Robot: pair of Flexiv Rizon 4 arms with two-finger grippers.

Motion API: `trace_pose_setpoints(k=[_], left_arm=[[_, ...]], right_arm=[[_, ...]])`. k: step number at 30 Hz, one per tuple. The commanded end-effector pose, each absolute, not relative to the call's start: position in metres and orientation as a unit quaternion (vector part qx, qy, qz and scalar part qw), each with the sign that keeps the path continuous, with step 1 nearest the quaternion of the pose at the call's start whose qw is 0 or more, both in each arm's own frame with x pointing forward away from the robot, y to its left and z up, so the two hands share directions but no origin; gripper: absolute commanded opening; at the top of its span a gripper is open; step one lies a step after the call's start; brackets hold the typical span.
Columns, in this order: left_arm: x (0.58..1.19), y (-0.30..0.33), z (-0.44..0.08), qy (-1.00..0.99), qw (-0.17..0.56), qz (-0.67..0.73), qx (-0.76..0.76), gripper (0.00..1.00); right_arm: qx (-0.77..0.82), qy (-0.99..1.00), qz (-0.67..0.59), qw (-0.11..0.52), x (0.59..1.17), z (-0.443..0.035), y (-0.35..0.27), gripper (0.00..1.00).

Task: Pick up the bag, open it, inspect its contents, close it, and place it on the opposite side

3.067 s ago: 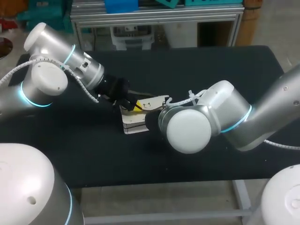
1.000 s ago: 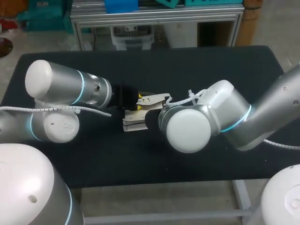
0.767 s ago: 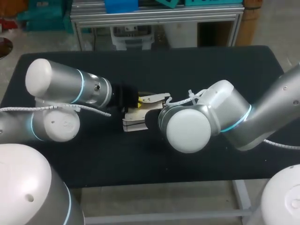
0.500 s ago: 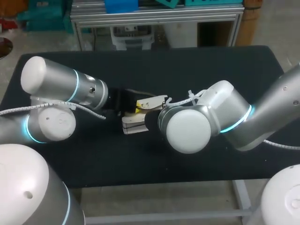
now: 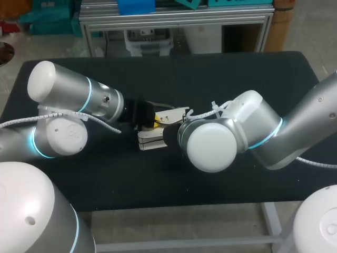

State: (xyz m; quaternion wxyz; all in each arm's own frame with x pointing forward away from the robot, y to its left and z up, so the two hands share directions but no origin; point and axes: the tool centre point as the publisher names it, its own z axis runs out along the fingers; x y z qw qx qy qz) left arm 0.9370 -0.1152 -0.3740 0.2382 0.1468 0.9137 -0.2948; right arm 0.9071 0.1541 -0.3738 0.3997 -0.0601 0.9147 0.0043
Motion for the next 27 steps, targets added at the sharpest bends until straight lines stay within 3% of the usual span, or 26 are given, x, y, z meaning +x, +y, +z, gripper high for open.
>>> trace_pose_setpoints(k=[1, 16, 24, 26, 27], left_arm=[[0.945, -0.120, -0.387, 0.918, 0.240, -0.287, 0.133, 0.00], [0.929, -0.089, -0.373, 0.902, 0.230, -0.324, 0.168, 0.00], [0.936, -0.102, -0.382, 0.911, 0.221, -0.308, 0.165, 0.00], [0.936, -0.101, -0.379, 0.908, 0.223, -0.316, 0.164, 0.27], [0.936, -0.100, -0.377, 0.905, 0.225, -0.320, 0.164, 0.31]], right_arm=[[-0.060, 0.826, 0.020, 0.560, 0.907, -0.378, 0.153, 0.00], [-0.060, 0.826, 0.020, 0.560, 0.907, -0.378, 0.153, 0.00], [-0.060, 0.826, 0.020, 0.560, 0.907, -0.378, 0.153, 0.00], [-0.060, 0.826, 0.020, 0.560, 0.907, -0.378, 0.153, 0.00], [-0.060, 0.826, 0.020, 0.560, 0.907, -0.378, 0.153, 0.00]])
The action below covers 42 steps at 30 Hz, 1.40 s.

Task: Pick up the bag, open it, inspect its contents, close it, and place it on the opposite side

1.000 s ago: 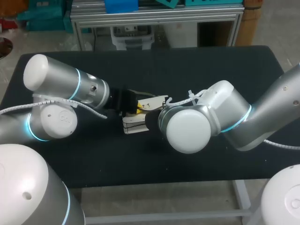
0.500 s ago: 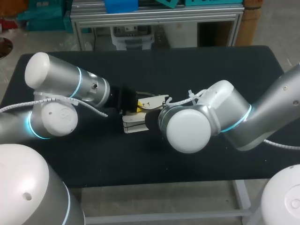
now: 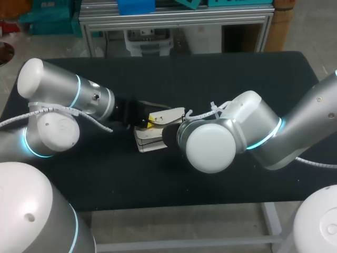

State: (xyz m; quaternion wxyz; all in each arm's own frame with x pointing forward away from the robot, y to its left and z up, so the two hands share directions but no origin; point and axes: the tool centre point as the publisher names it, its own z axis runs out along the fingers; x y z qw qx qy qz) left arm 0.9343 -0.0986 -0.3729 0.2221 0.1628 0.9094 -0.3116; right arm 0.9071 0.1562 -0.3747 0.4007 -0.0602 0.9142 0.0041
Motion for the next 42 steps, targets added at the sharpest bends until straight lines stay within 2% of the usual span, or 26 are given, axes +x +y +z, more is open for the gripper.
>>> trace_pose_setpoints(k=[1, 4, 8, 12, 19, 27, 42], left_arm=[[0.936, -0.099, -0.374, 0.903, 0.227, -0.325, 0.164, 0.33], [0.933, -0.096, -0.367, 0.898, 0.235, -0.334, 0.167, 0.33], [0.930, -0.092, -0.357, 0.890, 0.243, -0.345, 0.172, 0.27], [0.930, -0.092, -0.354, 0.887, 0.252, -0.348, 0.169, 0.00], [0.934, -0.097, -0.354, 0.887, 0.248, -0.350, 0.169, 0.00], [0.919, -0.102, -0.365, 0.891, 0.204, -0.354, 0.198, 0.00], [0.931, -0.110, -0.379, 0.911, 0.197, -0.324, 0.162, 0.00]], right_arm=[[-0.060, 0.826, 0.020, 0.560, 0.907, -0.378, 0.153, 0.00], [-0.060, 0.826, 0.020, 0.560, 0.907, -0.378, 0.153, 0.00], [-0.060, 0.826, 0.020, 0.560, 0.907, -0.378, 0.153, 0.00], [-0.060, 0.826, 0.020, 0.560, 0.907, -0.378, 0.153, 0.00], [-0.060, 0.826, 0.020, 0.560, 0.907, -0.378, 0.153, 0.00], [-0.060, 0.826, 0.020, 0.560, 0.907, -0.378, 0.153, 0.00], [-0.060, 0.826, 0.020, 0.560, 0.907, -0.378, 0.153, 0.00]])
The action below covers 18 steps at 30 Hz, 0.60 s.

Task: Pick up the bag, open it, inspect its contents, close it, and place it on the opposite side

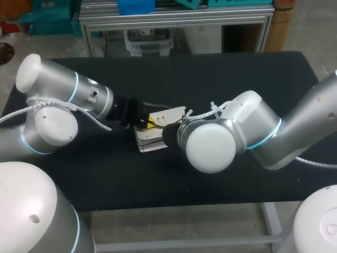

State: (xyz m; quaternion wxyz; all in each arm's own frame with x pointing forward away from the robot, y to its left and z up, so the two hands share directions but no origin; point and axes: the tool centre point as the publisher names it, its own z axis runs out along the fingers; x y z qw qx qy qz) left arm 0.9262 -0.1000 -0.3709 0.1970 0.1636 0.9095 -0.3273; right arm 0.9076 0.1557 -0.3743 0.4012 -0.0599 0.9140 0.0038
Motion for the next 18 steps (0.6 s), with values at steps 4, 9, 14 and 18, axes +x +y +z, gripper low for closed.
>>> trace_pose_setpoints(k=[4, 9, 14, 18], left_arm=[[0.935, -0.113, -0.380, 0.913, 0.192, -0.324, 0.156, 0.00], [0.930, -0.102, -0.374, 0.911, 0.190, -0.330, 0.161, 0.00], [0.925, -0.086, -0.366, 0.903, 0.184, -0.348, 0.171, 0.00], [0.924, -0.082, -0.362, 0.897, 0.175, -0.360, 0.188, 0.00]], right_arm=[[-0.060, 0.826, 0.020, 0.560, 0.907, -0.378, 0.153, 0.00], [-0.060, 0.826, 0.020, 0.560, 0.907, -0.378, 0.153, 0.00], [-0.060, 0.826, 0.020, 0.560, 0.907, -0.378, 0.153, 0.00], [-0.060, 0.826, 0.020, 0.560, 0.907, -0.378, 0.153, 0.00]])
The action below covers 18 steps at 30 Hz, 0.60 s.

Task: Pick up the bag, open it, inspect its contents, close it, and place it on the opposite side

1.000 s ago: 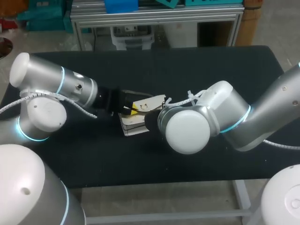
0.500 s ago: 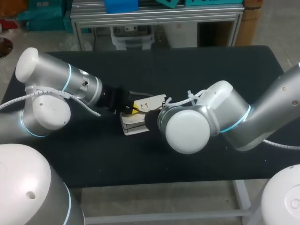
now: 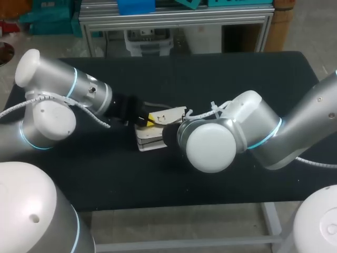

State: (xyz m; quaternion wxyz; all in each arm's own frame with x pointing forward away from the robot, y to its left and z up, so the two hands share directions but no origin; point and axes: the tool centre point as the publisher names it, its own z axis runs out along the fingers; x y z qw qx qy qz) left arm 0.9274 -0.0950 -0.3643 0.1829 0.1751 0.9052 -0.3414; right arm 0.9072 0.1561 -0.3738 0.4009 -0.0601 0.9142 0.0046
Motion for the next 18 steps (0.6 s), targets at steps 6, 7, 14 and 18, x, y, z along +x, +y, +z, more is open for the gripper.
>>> trace_pose_setpoints(k=[6, 7, 14, 18], left_arm=[[0.924, -0.089, -0.371, 0.903, 0.160, -0.342, 0.203, 0.19], [0.924, -0.089, -0.372, 0.904, 0.158, -0.342, 0.204, 0.26], [0.922, -0.085, -0.356, 0.891, 0.173, -0.363, 0.208, 0.75], [0.920, -0.082, -0.343, 0.879, 0.181, -0.381, 0.221, 0.69]], right_arm=[[-0.060, 0.826, 0.020, 0.560, 0.907, -0.378, 0.153, 0.00], [-0.060, 0.826, 0.020, 0.560, 0.907, -0.378, 0.153, 0.00], [-0.060, 0.826, 0.020, 0.560, 0.907, -0.378, 0.153, 0.00], [-0.060, 0.826, 0.020, 0.560, 0.907, -0.378, 0.153, 0.00]])
